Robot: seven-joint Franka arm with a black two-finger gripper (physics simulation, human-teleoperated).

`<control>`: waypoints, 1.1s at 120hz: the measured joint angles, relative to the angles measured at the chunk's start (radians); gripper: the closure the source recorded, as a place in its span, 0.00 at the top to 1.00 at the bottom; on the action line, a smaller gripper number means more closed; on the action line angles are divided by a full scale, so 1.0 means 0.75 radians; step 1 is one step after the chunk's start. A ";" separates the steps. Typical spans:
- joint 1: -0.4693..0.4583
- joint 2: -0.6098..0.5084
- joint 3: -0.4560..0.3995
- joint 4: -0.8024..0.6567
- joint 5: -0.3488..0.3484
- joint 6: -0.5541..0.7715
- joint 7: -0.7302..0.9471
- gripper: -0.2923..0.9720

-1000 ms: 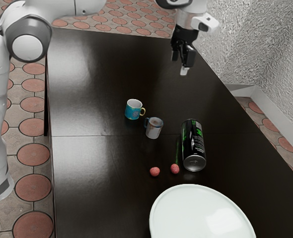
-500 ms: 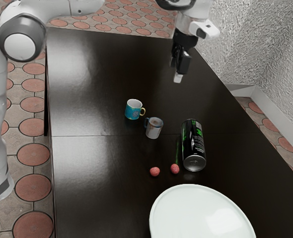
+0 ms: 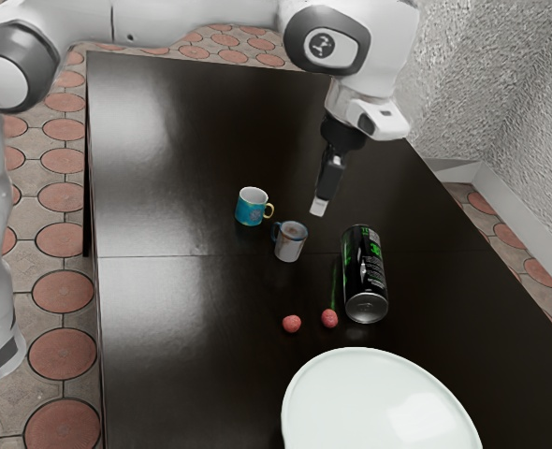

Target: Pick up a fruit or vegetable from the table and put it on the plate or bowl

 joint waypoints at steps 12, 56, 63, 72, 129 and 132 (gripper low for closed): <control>-0.021 -0.022 -0.001 -0.072 -0.003 0.060 0.010 0.77; 0.006 -0.131 -0.054 -0.292 -0.056 0.212 0.027 0.77; 0.009 -0.132 -0.057 -0.324 -0.057 0.247 0.026 0.77; 0.008 -0.121 -0.056 -0.353 -0.049 0.305 0.025 0.77; 0.081 -0.015 -0.115 -0.431 -0.027 0.580 -0.020 0.77; 0.083 -0.007 -0.117 -0.431 -0.030 0.588 -0.024 0.77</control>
